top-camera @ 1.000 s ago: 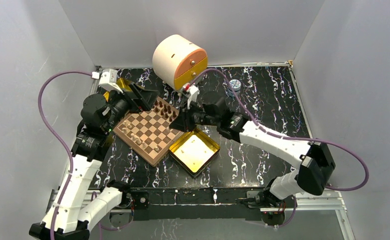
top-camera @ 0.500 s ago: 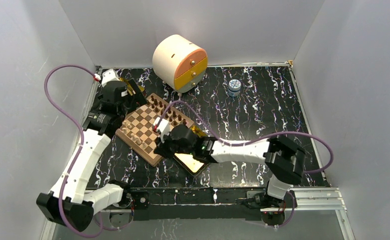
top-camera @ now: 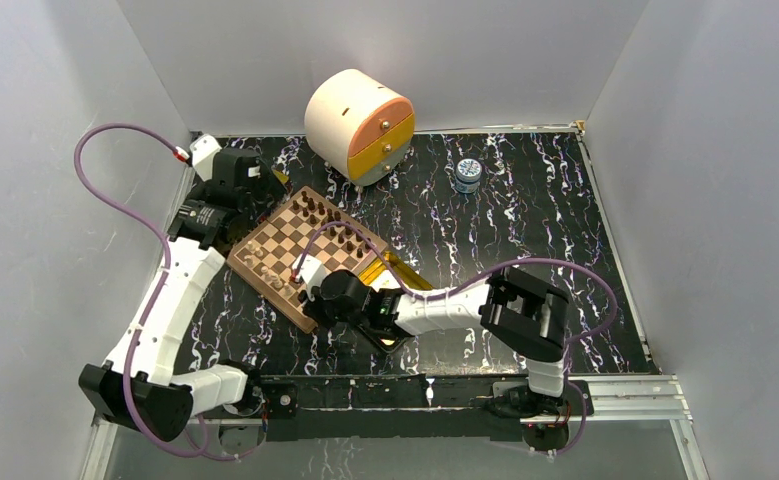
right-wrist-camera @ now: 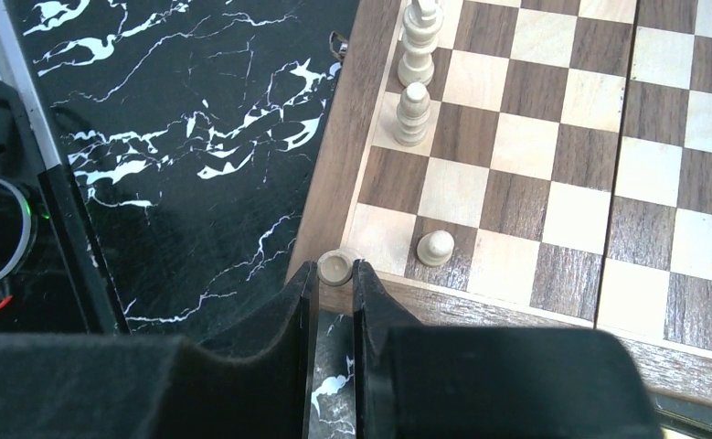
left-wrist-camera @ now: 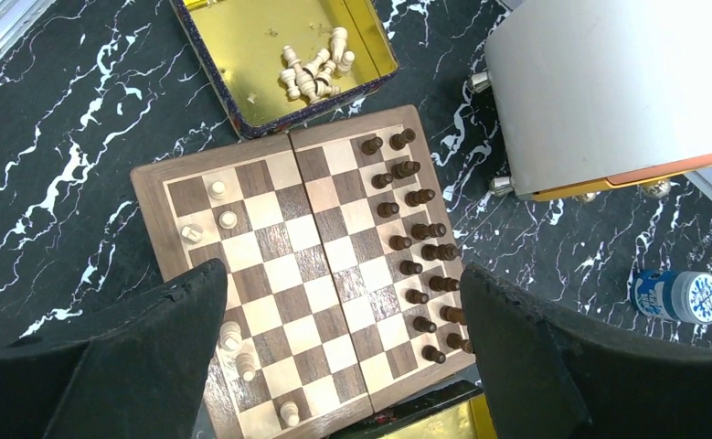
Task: Set up the chess pieces on the board
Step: Place the chess piece on the chessboard.
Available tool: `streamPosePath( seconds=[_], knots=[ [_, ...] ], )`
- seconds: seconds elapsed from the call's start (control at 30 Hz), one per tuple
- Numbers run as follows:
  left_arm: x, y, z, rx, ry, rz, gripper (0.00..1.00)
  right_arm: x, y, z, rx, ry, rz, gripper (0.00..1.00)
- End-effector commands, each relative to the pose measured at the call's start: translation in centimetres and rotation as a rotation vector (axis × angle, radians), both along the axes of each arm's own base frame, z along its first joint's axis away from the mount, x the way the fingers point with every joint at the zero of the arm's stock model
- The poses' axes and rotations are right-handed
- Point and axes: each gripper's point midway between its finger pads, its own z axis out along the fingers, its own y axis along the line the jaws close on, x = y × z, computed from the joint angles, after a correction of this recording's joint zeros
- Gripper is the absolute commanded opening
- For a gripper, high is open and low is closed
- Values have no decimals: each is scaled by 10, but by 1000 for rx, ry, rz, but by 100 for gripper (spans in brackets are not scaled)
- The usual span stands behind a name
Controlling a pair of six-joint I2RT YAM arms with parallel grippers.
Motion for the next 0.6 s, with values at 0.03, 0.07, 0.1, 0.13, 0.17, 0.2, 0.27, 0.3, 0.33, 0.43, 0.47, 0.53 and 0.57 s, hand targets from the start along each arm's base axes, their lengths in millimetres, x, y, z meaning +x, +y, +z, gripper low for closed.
streamPosePath(
  seconds=[0.03, 0.07, 0.1, 0.13, 0.17, 0.2, 0.27, 0.3, 0.33, 0.43, 0.47, 0.53, 0.57],
  knots=[
    [-12, 12, 32, 10, -107, 16, 95, 16, 25, 36, 123, -74, -60, 12],
    [-13, 12, 36, 16, -121, 8, 95, 18, 26, 36, 122, -77, -69, 13],
    [-14, 13, 39, 20, -131, 3, 95, 19, 25, 34, 118, -79, -75, 13],
    [-15, 14, 42, 23, -141, 3, 94, 20, 25, 33, 115, -80, -81, 13],
    [-16, 14, 44, 22, -147, 2, 94, 20, 25, 32, 114, -79, -85, 13],
    [-17, 14, 44, 22, -149, 2, 94, 20, 26, 30, 112, -76, -87, 13],
    [-17, 13, 45, 15, -154, 0, 94, 20, 27, 26, 106, -68, -89, 14],
    [-17, 12, 45, 10, -157, -2, 94, 20, 27, 24, 101, -65, -91, 14],
    [-16, 12, 45, 7, -158, -6, 94, 20, 27, 22, 99, -63, -94, 14],
    [-15, 9, 42, 2, -151, -15, 94, 21, 27, 18, 93, -59, -101, 14],
    [-14, 9, 42, 1, -149, -18, 94, 21, 27, 17, 90, -58, -103, 14],
    [-15, 8, 40, 2, -145, -18, 94, 22, 27, 14, 84, -56, -106, 14],
    [-15, 9, 40, 1, -146, -18, 94, 22, 27, 12, 76, -53, -109, 14]
  ],
)
